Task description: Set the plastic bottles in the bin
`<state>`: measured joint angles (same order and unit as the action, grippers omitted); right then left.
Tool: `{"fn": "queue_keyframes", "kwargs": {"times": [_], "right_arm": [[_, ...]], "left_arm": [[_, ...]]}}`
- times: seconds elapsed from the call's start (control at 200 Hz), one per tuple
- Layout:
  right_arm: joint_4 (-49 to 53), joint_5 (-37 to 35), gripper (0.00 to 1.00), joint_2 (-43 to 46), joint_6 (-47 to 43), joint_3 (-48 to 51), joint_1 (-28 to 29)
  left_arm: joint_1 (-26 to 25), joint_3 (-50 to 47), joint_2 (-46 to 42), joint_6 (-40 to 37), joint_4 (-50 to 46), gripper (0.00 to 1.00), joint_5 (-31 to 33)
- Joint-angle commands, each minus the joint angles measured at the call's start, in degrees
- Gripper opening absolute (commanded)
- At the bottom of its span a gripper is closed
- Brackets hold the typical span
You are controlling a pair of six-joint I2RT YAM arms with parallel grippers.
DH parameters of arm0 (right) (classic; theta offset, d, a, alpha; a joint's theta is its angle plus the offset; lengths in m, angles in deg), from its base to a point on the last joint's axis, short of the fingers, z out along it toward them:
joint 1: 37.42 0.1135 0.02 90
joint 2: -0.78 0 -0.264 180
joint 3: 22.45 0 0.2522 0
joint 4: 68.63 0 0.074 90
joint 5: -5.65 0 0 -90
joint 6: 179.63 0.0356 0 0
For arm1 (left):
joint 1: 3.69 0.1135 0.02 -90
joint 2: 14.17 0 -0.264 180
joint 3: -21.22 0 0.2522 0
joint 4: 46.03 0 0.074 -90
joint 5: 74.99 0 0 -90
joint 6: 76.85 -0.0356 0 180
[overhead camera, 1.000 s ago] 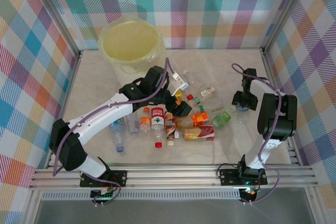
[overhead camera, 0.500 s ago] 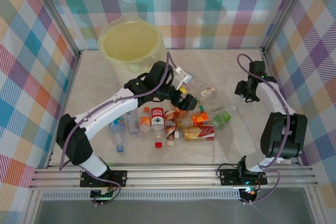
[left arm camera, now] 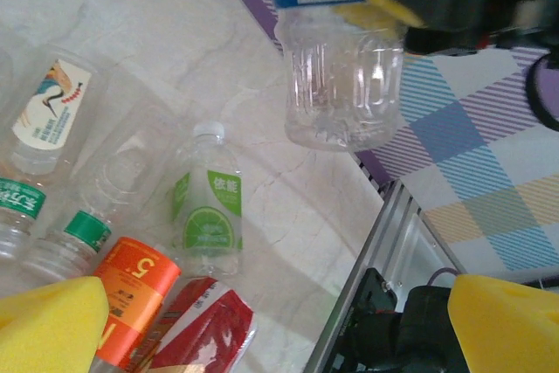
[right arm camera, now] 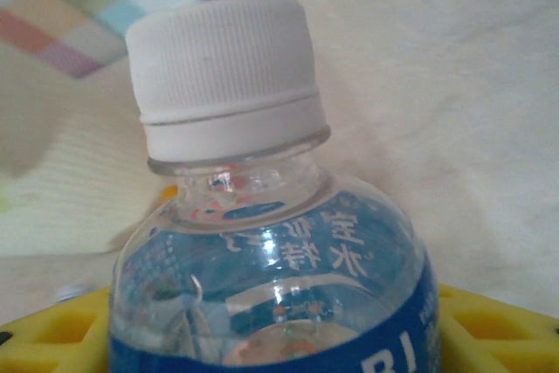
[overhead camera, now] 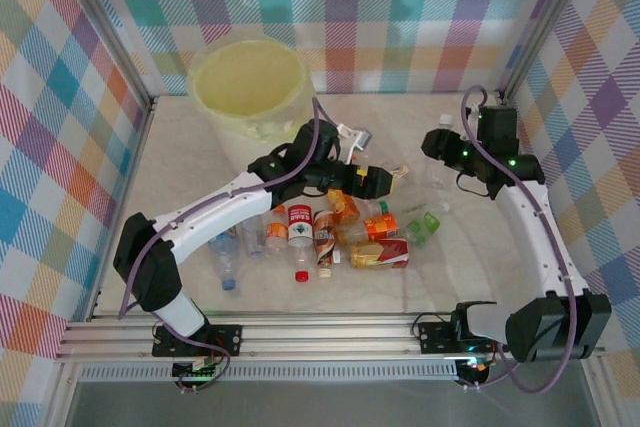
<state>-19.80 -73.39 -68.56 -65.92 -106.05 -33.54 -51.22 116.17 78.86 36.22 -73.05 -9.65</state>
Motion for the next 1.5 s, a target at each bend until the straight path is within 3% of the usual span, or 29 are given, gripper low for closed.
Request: {"fn": "queue_keyframes", "kwargs": {"times": [0.0, 0.255, 0.675, 0.945, 1.14, 1.34, 1.495], "right_arm": [[-2.7, 9.2, 0.62, 2.5, 7.7, -1.4, 1.6], [-13.6, 19.4, 0.61, 5.5, 17.3, 2.5, 5.8], [-19.8, 19.7, 0.62, 6.8, 19.5, 3.4, 15.0], [-20.5, 18.0, 0.63, 6.5, 19.3, 3.9, 18.3], [-20.1, 16.3, 0.66, 6.2, 19.3, 4.1, 19.5], [-20.7, 16.3, 0.80, 5.9, 19.7, 4.7, 19.7], [-21.0, 16.5, 0.88, 7.3, 18.1, 5.1, 19.6]], "left_arm": [[-2.1, -0.5, -4.1, 1.9, 2.4, 1.00, 3.4], [-2.8, -7.5, -9.2, 3.0, 11.7, 0.97, 2.8], [-2.8, -8.1, -9.8, 9.2, 15.1, 0.99, -1.0], [-2.9, -9.9, -11.5, 10.9, 15.4, 0.84, -1.6], [-2.8, -11.0, -13.1, 11.3, 15.9, 0.67, -1.4], [-2.8, -11.4, -15.0, 10.6, 14.5, 0.58, 0.2], [-2.4, -11.2, -16.5, 10.0, 11.5, 0.58, 2.0]]}}
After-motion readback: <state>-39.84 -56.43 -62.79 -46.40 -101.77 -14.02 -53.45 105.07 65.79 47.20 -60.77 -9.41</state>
